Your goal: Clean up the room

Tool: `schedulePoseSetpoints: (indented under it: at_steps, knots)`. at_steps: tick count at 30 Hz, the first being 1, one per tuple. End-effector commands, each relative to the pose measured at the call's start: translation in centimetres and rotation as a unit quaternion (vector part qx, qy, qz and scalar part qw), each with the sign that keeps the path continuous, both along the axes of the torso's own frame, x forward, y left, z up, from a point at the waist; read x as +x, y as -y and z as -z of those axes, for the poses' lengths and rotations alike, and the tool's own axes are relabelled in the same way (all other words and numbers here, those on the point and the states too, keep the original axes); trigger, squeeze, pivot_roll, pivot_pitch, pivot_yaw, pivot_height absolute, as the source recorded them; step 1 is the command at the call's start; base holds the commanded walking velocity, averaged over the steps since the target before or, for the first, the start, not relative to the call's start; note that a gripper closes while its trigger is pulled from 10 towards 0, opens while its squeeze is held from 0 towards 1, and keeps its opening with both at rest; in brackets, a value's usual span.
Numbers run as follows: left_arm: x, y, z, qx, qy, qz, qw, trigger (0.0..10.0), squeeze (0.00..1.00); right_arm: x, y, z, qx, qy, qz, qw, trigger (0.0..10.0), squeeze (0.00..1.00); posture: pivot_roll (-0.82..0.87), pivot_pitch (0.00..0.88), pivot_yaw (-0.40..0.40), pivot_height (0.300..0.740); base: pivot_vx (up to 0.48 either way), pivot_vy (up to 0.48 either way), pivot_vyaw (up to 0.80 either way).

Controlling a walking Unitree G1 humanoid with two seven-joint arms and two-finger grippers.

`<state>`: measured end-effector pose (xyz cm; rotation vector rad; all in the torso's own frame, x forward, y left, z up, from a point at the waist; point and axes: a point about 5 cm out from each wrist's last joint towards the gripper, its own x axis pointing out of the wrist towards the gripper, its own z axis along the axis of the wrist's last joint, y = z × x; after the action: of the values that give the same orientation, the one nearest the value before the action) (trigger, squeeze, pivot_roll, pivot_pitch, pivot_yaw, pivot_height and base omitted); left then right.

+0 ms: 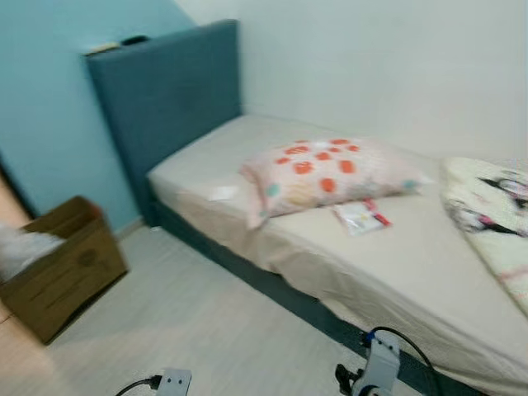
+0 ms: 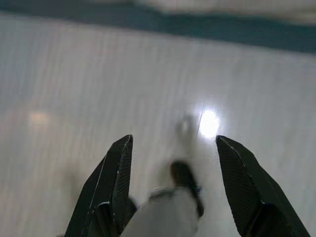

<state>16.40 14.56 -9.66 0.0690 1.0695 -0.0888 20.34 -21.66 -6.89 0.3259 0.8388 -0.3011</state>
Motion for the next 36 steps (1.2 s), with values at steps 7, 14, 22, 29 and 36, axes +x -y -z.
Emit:
schedulePoseSetpoints:
  at_steps: [7, 14, 22, 29, 36]
  knots:
    - [-0.6, -0.7, 0.2, 0.010, -0.011, 0.004, 1.000, 10.0, 0.00, 1.0, -1.1, -0.4, 0.009, 0.023, -0.002, 1.000, 10.0, 0.00, -0.04, 0.000, 0.005, 0.740, 0.266, 0.000, -0.72]
    - [-0.6, -0.7, 0.2, 0.008, -0.011, 0.005, 1.000, 10.0, 0.00, 1.7, -1.1, -0.9, 0.007, 0.038, -0.001, 0.999, 10.0, 0.00, -0.04, 0.000, 0.005, 0.740, 0.267, 0.000, -0.71]
    - [-0.6, -0.8, 0.2, 0.008, -0.011, 0.008, 1.000, 10.0, 0.00, 3.0, -0.8, -1.8, 0.008, 0.064, 0.008, 0.998, 10.0, 0.00, -0.04, 0.000, 0.008, 0.740, 0.277, 0.000, -0.71]
    - [-0.5, -0.8, 0.2, 0.008, -0.011, 0.008, 1.000, 10.0, 0.00, 4.1, -1.0, -2.5, 0.008, 0.087, -0.002, 0.996, 10.0, 0.00, -0.04, 0.000, 0.010, 0.740, 0.282, 0.000, -0.30]
    - [-0.5, -0.9, 0.2, 0.009, -0.011, 0.009, 1.000, 10.0, 0.00, 4.5, -1.5, -2.8, 0.022, 0.108, -0.025, 0.994, 10.0, 0.00, -0.04, 0.000, 0.012, 0.740, 0.291, 0.000, 0.00]
